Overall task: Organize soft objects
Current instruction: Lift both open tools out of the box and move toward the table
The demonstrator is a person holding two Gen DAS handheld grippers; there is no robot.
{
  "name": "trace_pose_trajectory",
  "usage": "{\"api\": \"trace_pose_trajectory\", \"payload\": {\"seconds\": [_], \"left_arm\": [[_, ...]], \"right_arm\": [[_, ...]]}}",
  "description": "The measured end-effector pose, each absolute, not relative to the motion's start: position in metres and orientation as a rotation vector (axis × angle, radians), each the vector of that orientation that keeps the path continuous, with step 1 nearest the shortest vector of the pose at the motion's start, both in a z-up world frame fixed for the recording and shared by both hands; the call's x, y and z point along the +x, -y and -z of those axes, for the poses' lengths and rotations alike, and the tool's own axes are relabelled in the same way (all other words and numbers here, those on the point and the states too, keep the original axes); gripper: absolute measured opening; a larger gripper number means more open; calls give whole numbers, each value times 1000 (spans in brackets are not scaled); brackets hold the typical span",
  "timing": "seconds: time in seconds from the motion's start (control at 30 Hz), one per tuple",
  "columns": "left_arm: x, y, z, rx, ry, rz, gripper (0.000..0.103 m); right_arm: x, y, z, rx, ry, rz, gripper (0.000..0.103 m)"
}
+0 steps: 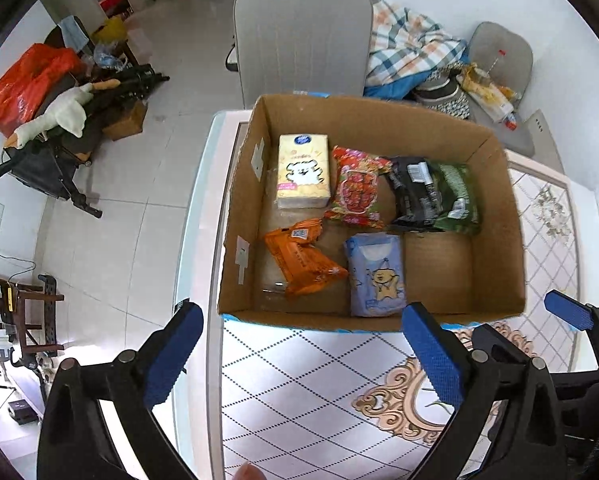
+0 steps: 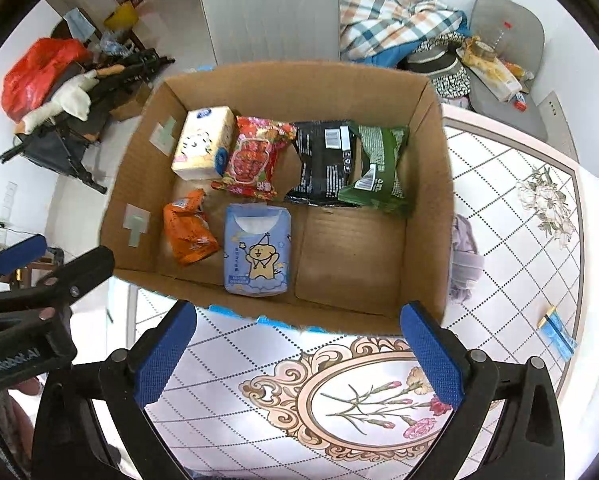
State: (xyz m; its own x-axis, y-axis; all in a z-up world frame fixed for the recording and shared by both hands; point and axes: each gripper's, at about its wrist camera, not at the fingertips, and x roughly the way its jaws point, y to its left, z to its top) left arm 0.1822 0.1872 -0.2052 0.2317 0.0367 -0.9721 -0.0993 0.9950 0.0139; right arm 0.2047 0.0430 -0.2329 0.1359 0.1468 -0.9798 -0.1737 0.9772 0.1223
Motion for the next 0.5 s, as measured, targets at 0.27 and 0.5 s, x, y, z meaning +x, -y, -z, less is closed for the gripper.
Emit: {"api": "trace_pose_trajectory", "payload": {"seconds": [0.27,0.5], "left_arm": [[172,-152,167,-43,-1255,-75,102],[182,-60,151,37,-1233,32,102]], "right_arm": [[189,-16,203,37,-1363,-267,103],[182,73,188,117,-1349,-203,103]]}}
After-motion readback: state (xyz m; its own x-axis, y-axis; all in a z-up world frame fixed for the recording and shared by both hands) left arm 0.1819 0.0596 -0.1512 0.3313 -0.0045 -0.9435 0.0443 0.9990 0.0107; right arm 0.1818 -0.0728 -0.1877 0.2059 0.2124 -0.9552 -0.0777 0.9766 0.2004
